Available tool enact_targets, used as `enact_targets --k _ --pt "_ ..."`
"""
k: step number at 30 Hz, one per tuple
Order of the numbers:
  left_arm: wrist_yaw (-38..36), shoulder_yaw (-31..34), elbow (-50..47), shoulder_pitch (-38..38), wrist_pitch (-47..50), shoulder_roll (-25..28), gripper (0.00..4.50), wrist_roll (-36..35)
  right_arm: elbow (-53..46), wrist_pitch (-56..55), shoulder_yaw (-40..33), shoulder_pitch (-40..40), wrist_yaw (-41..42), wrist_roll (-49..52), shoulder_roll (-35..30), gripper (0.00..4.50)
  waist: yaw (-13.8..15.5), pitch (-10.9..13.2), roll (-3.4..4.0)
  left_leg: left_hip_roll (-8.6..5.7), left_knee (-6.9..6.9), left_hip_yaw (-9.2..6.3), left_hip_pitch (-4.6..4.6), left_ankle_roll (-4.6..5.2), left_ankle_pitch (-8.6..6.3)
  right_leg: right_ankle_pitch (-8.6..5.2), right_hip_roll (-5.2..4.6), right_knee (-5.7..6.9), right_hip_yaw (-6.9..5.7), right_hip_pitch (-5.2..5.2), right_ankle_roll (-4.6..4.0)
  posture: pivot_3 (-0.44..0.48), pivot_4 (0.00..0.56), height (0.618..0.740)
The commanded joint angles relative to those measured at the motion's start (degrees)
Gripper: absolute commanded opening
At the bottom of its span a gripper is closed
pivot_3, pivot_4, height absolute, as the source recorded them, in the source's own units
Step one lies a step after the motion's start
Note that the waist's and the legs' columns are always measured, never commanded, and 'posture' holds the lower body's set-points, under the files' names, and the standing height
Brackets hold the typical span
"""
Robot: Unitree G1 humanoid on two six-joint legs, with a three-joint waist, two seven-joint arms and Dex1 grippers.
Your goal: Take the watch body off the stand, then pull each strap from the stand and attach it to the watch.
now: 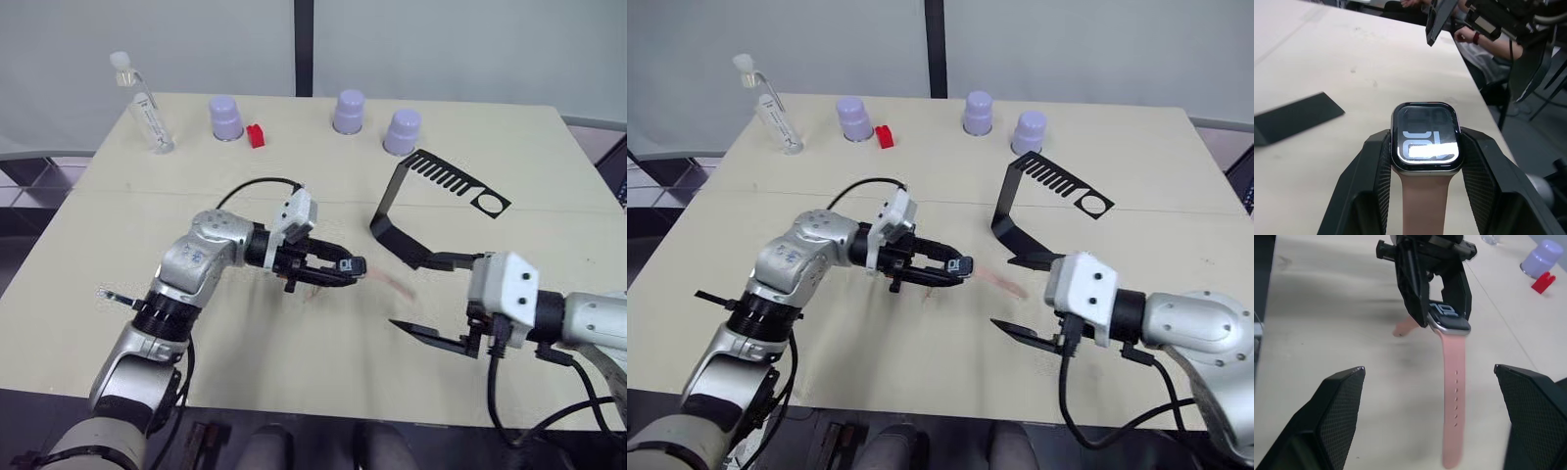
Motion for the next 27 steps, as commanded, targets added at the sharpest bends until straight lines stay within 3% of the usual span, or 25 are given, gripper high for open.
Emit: enact_targets --k 1,8,15,18,22,27 --pt "-3.0 0.0 -2.7 2.3 -14.9 2.9 1.58 4.7 -2.5 2.3 -2.3 0.7 -1.4 4.9 -0.4 4.47 0.0 0.0 0.0 0.02 0.0 0.01 0.0 0.0 0.0 0.0 0.01 -0.02 0.0 0.0 0.0 0.0 0.15 0.74" --pt "-1.0 0.0 3.6 5.2 -50.2 4.1 1.58 14.7 -2.5 1.9 1.6 0.4 -3.8 4.8 -0.2 4.47 0.4 0.0 0.0 -0.02 0.03 0.02 -0.01 0.02 -0.01 0.0 -0.01 -0.06 -0.01 0.02 0.0 0.0 0.15 0.74" --pt "2.3 0.1 11.3 7.0 -74.8 4.5 1.58 17.2 -0.1 -1.8 6.1 -0.1 -5.1 -0.3 -0.5 4.47 0.2 0.0 0.0 -0.05 0.04 0.03 -0.03 0.07 -0.03 0.01 -0.01 -0.08 -0.06 0.01 0.01 0.0 0.15 0.74" --pt "3.3 -0.1 9.1 7.7 -66.1 4.6 1.58 15.1 0.3 -2.4 6.8 -0.3 -5.2 -1.2 -0.6 4.47 0.2 0.0 0.0 -0.04 0.05 0.04 -0.02 0.07 -0.04 0.01 0.0 -0.04 -0.06 0.01 0.01 0.0 0.15 0.74" --pt "2.2 -2.2 -0.9 9.2 -28.7 5.5 1.58 6.4 0.6 -2.8 6.6 0.0 -4.8 -1.7 -1.2 4.47 0.1 0.0 0.0 -0.07 0.07 0.02 -0.04 0.11 -0.06 0.01 0.0 0.03 -0.07 0.01 0.02 0.0 0.15 0.74" --pt "0.1 -6.1 -3.7 10.0 -14.2 6.1 1.58 7.1 0.3 -2.4 6.4 0.6 -5.0 -1.7 -1.8 4.47 0.2 0.0 0.0 -0.07 0.08 -0.01 -0.02 0.17 -0.09 0.01 0.0 0.09 -0.04 0.01 0.01 0.0 0.15 0.74"
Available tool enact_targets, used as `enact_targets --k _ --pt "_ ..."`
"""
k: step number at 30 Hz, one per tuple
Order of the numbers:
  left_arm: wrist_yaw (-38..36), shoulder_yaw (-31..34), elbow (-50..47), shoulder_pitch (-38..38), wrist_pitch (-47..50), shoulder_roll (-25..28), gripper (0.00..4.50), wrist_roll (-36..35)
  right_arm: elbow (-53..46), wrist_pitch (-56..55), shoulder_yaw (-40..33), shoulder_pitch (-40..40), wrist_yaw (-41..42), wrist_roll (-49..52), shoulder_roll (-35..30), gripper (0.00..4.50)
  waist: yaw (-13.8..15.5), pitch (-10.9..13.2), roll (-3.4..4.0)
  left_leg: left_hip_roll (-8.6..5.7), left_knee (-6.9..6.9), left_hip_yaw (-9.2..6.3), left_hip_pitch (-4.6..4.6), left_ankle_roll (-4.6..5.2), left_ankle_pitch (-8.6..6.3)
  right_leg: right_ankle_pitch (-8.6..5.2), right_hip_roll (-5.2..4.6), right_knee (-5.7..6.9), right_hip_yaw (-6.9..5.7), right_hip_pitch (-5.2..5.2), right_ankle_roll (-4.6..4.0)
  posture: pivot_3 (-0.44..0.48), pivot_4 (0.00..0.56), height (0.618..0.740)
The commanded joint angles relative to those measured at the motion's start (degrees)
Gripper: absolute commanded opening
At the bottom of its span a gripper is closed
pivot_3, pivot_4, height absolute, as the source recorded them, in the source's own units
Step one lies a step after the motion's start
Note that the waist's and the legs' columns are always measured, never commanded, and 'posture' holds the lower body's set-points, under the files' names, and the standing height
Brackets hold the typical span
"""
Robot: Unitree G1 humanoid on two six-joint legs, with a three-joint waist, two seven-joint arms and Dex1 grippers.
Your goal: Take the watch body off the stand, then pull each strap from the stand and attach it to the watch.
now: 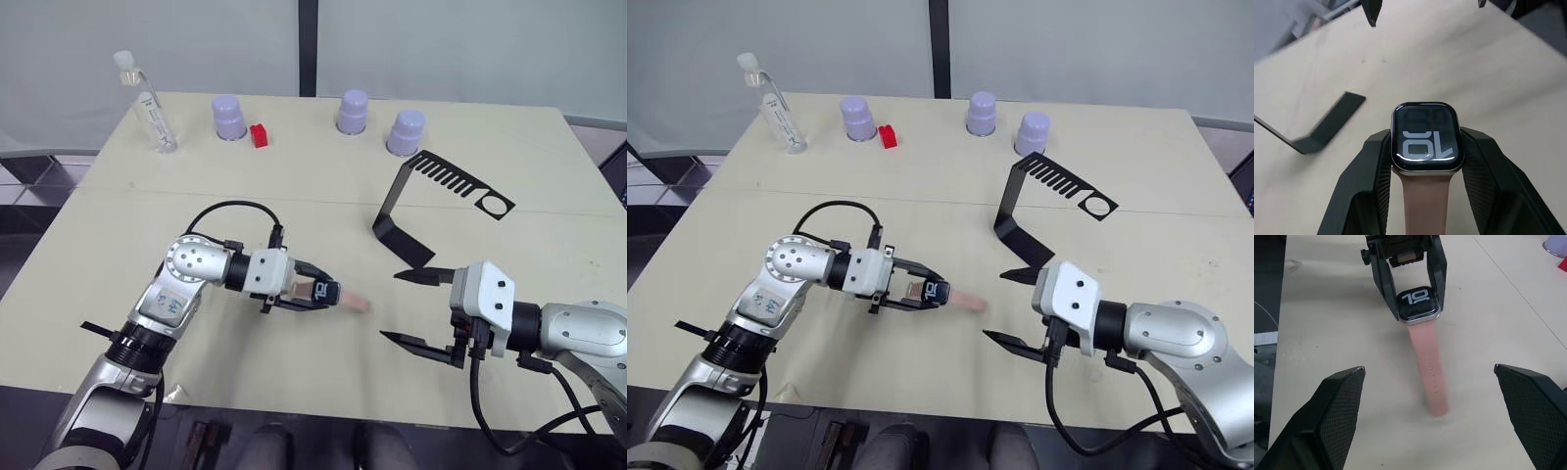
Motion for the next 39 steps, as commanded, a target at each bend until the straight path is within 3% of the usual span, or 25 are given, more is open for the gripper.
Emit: enact_targets --k 1,5,10,16,24,27,32,39 --pt "-0.7 -2.9 -1.7 0.8 7.0 -0.2 1.58 0.9 -1.3 -0.4 -1.2 0.4 -0.7 -0.1 -0.7 4.47 0.0 0.0 0.0 0.0 0.0 0.0 0.01 0.0 0.0 0.0 0.0 0.0 0.0 0.0 0.0 0.0 0.15 0.74" --pt "4.4 -5.9 1.6 1.0 3.5 -3.6 1.58 7.8 -2.3 0.2 -2.3 2.4 -0.7 -0.2 -1.8 4.47 0.1 0.0 -0.01 0.0 0.0 0.01 0.01 0.0 0.0 0.0 0.01 -0.03 0.02 0.0 -0.01 0.0 0.15 0.74" --pt "6.8 -6.9 2.1 2.0 4.7 -5.7 1.58 10.9 -2.3 -0.7 -4.3 5.8 0.3 -1.2 -3.9 4.47 0.2 0.0 -0.01 -0.02 0.0 0.01 -0.02 0.0 0.0 0.0 -0.01 -0.07 0.04 0.0 -0.01 0.0 0.15 0.74" --pt "2.9 -2.3 -1.5 2.1 11.1 -1.8 4.42 6.1 -1.3 -1.3 -6.0 7.9 1.8 -0.9 -5.3 4.5 -0.2 0.0 0.0 0.13 0.0 0.09 0.03 -0.01 0.0 -0.01 0.08 -0.06 0.08 0.01 -0.01 0.0 0.15 0.74" --pt "-12.3 10.0 -5.6 3.2 14.7 14.7 4.47 -6.5 0.7 -0.9 -15.9 13.4 8.8 3.5 -6.8 4.5 0.0 0.0 0.0 0.14 -0.02 0.04 0.03 -0.02 -0.01 -0.02 0.0 -0.17 0.06 0.07 -0.04 0.0 0.15 0.74" --pt "-11.2 16.1 -3.0 3.7 15.9 19.4 4.47 -8.0 2.3 0.0 -19.1 13.6 10.0 5.5 -7.0 4.5 0.0 0.0 -0.01 0.15 -0.06 0.0 0.01 -0.02 -0.01 -0.02 0.0 -0.22 0.06 0.07 -0.04 0.0 0.15 0.74" --pt "-12.5 16.8 -8.6 6.9 15.5 19.9 4.47 -10.4 2.6 -0.1 -18.9 13.0 11.4 6.7 -7.8 4.5 0.0 0.0 0.03 0.12 -0.1 0.02 0.04 -0.01 -0.02 -0.02 -0.05 -0.22 0.14 0.1 -0.04 0.0 0.15 0.74" --pt "-8.2 10.8 -14.4 6.4 14.4 9.2 4.47 -11.5 0.8 1.1 -16.4 10.8 9.8 8.7 -7.5 4.5 0.1 0.0 0.0 0.11 -0.06 -0.05 -0.03 -0.01 -0.02 -0.02 -0.07 -0.26 0.31 0.1 -0.04 0.0 0.15 0.74"
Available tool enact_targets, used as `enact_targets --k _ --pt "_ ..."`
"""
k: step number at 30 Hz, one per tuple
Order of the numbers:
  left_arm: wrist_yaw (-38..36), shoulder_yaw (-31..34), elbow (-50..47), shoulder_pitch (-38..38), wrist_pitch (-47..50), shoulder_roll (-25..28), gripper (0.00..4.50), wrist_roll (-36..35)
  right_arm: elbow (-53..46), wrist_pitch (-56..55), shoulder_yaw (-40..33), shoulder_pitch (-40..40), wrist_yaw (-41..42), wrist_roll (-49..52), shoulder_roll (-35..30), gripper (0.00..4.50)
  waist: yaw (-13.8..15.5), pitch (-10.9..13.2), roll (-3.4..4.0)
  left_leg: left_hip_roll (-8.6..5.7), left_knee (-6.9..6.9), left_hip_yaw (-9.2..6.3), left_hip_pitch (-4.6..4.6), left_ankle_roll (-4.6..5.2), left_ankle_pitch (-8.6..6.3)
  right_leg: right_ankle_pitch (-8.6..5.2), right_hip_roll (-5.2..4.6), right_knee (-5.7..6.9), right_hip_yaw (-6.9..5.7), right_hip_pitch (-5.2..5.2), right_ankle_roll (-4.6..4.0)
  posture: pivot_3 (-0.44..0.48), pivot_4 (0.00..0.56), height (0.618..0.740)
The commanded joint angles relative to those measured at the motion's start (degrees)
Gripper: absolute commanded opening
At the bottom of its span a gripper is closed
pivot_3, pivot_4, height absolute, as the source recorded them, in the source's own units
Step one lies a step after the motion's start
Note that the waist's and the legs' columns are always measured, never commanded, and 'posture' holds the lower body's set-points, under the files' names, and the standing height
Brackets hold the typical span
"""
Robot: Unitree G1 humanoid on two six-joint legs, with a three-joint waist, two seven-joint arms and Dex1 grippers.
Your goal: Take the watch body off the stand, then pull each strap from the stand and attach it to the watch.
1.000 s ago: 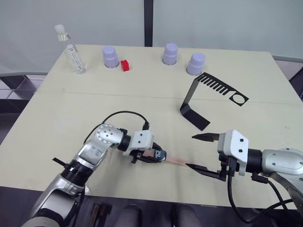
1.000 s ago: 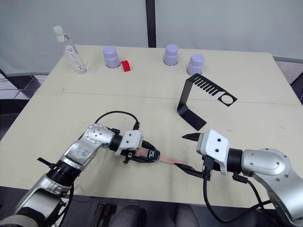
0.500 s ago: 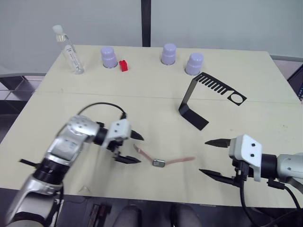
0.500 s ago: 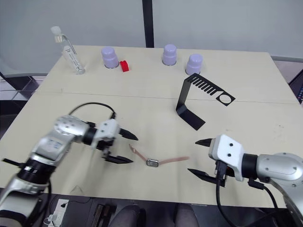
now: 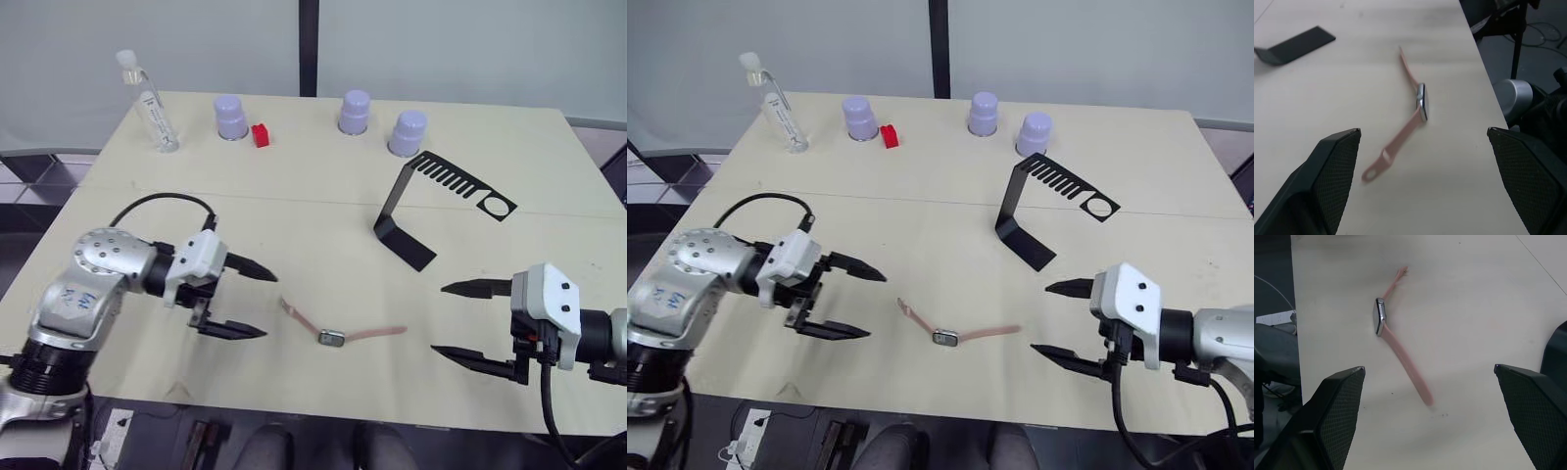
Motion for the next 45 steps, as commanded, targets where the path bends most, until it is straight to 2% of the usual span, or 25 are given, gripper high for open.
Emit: enact_targets --k 1,3,5,10,11,15,21,34,45 --pt "-0.7 -5.0 -2.3 0.5 -4.7 -3.9 4.23 0.8 -3.3 0.8 0.3 0.1 -1.0 2.3 0.1 4.5 0.0 0.0 0.0 -0.01 0.0 0.0 0.0 0.0 0.0 0.0 0.02 0.02 -0.03 0.0 0.0 0.0 0.15 0.74" --pt "-1.8 -8.4 -1.1 1.8 -10.2 -5.7 3.67 3.9 -4.3 1.0 0.4 0.9 -1.6 2.0 0.3 4.5 -0.1 0.0 0.0 -0.01 0.0 0.05 0.02 0.0 0.0 0.0 0.05 0.04 -0.12 -0.02 0.0 0.0 0.15 0.74" --pt "-1.7 -11.2 0.3 2.7 -12.6 -8.0 2.76 5.3 -5.3 1.3 0.0 2.1 -2.3 1.9 0.5 4.5 -0.2 0.0 0.01 0.02 -0.02 0.15 0.08 0.0 0.0 0.0 0.09 0.05 -0.16 -0.02 0.0 0.0 0.15 0.74" --pt "0.8 -15.7 3.9 3.5 -14.3 -12.8 0.13 8.5 -8.3 2.2 -1.6 5.0 -4.0 2.8 1.1 4.5 0.0 0.0 0.0 0.04 0.05 0.17 0.08 0.0 0.0 0.0 0.13 0.1 -0.17 -0.02 0.0 0.0 0.15 0.74" --pt "1.3 -16.6 5.1 3.5 -15.7 -13.5 0.01 9.9 -8.8 2.5 -1.8 5.3 -4.4 3.0 1.2 4.5 -0.1 0.0 0.0 0.03 0.05 0.17 0.09 0.01 0.0 0.0 0.12 0.1 -0.16 -0.02 0.0 0.0 0.15 0.74" --pt "4.9 -16.9 10.2 3.0 -19.5 -17.0 0.01 12.7 -9.8 3.0 -2.2 5.9 -5.8 3.2 1.4 4.5 0.0 0.0 0.0 0.02 0.06 0.16 0.09 0.01 0.0 0.0 0.12 0.1 -0.17 -0.02 0.01 0.0 0.15 0.74" --pt "7.2 -17.6 16.1 1.1 -22.8 -18.7 0.01 16.4 -10.1 2.9 -2.1 6.2 -7.2 3.1 1.6 4.5 0.0 0.0 0.0 0.02 0.06 0.16 0.1 0.01 0.0 0.0 0.13 0.12 -0.19 -0.03 0.01 0.0 0.15 0.74" --pt "8.2 -14.1 18.0 -4.2 -13.1 -22.4 0.01 11.7 -10.2 1.9 0.0 6.4 -9.0 1.3 2.2 4.5 0.0 0.0 0.0 -0.02 0.07 0.14 0.09 0.01 0.0 0.01 0.11 0.14 -0.22 -0.02 0.02 0.0 0.15 0.74" --pt "8.5 -16.0 22.6 -5.6 -18.9 -23.0 0.01 16.4 -10.9 1.8 0.1 7.0 -10.2 1.0 2.9 4.5 0.0 0.0 0.0 -0.04 0.07 0.13 0.09 0.01 0.0 0.01 0.1 0.15 -0.24 -0.02 0.02 0.0 0.15 0.74"
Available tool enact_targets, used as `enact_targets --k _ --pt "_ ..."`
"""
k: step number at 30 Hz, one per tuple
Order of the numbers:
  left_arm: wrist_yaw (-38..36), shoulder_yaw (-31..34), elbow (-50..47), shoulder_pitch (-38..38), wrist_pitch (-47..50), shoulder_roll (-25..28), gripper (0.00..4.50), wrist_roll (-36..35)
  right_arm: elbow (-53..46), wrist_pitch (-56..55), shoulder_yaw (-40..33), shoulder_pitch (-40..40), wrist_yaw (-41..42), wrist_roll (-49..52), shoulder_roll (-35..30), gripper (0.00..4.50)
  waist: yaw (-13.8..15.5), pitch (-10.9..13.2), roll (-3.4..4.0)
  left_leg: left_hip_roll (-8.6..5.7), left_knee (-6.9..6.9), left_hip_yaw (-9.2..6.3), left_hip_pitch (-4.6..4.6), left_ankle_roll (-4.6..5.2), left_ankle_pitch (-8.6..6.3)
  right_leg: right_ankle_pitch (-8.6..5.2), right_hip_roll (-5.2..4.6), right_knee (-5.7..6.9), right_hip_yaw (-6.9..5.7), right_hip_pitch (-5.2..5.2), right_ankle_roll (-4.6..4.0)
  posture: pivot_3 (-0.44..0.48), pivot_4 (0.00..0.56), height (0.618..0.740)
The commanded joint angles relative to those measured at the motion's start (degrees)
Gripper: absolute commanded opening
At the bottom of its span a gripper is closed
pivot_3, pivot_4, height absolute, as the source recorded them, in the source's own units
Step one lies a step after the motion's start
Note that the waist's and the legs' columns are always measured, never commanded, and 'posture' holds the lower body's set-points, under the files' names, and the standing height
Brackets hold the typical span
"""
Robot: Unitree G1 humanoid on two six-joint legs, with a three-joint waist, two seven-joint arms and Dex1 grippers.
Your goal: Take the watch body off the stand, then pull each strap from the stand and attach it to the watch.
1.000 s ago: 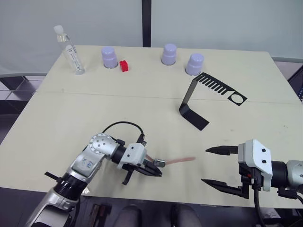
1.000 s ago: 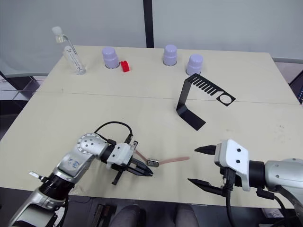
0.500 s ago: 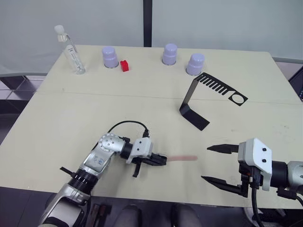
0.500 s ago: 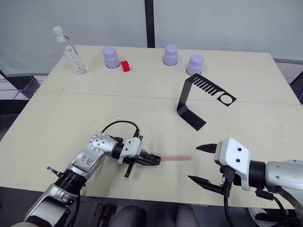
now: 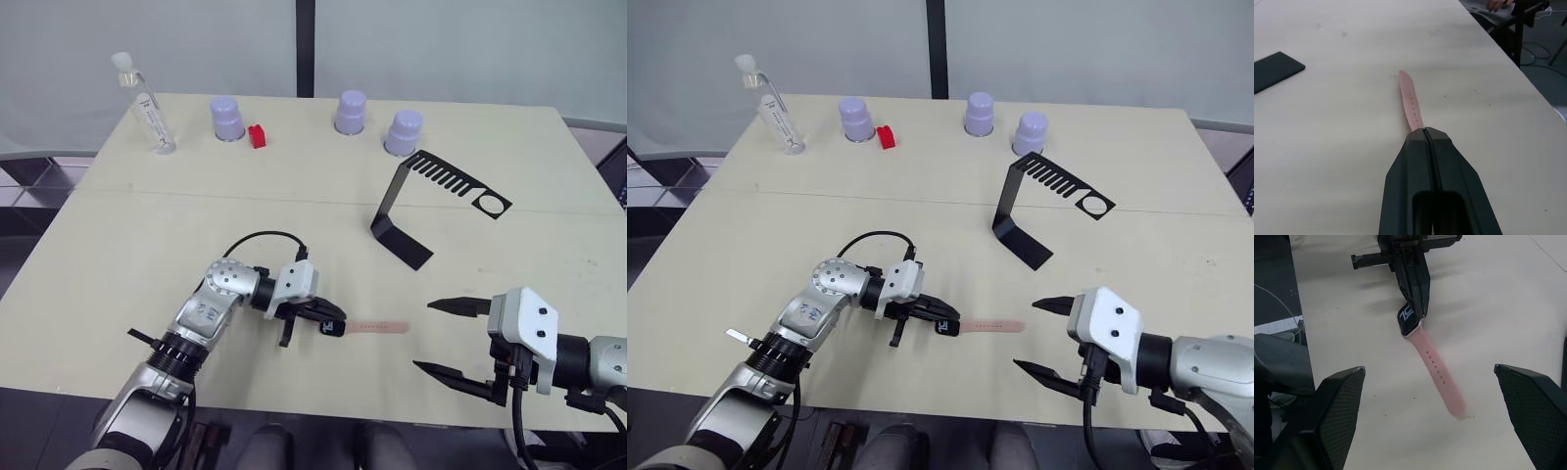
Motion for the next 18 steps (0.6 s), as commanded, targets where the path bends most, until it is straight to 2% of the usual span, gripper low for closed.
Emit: enact_targets --k 1,11,14,18 --pt "0.3 -0.8 0.5 -0.2 -2.9 -0.7 0.01 1.3 -2.2 -0.5 -0.8 0.5 -0.7 0.1 0.4 4.5 0.0 0.0 0.0 -0.01 0.0 0.0 0.0 0.0 0.0 0.0 -0.01 -0.01 0.0 0.0 0.0 0.0 0.15 0.74" --pt "2.1 -2.0 8.9 -2.2 -12.7 -2.5 0.01 6.3 -2.4 -0.3 -1.0 0.3 -1.4 0.5 0.3 4.5 0.0 0.0 -0.01 -0.02 0.0 0.01 0.0 0.0 0.0 0.0 0.0 0.0 -0.01 0.0 0.01 0.0 0.15 0.74" --pt "0.8 -1.1 8.2 -2.5 -11.8 -3.3 0.01 3.8 -2.2 -0.2 -1.1 0.0 -1.3 0.5 0.2 4.5 0.0 0.0 -0.01 -0.05 0.0 0.0 0.0 0.0 0.0 0.01 -0.02 0.0 -0.02 0.0 0.01 0.0 0.15 0.74" --pt "-0.9 2.2 3.1 -2.5 -5.2 -1.8 0.01 -1.4 -1.4 -0.1 -2.1 -0.1 -0.6 0.9 -0.1 4.5 -0.1 0.0 -0.01 -0.02 0.01 0.0 -0.01 0.0 0.0 0.01 -0.01 0.0 -0.02 0.0 0.01 0.0 0.15 0.74"
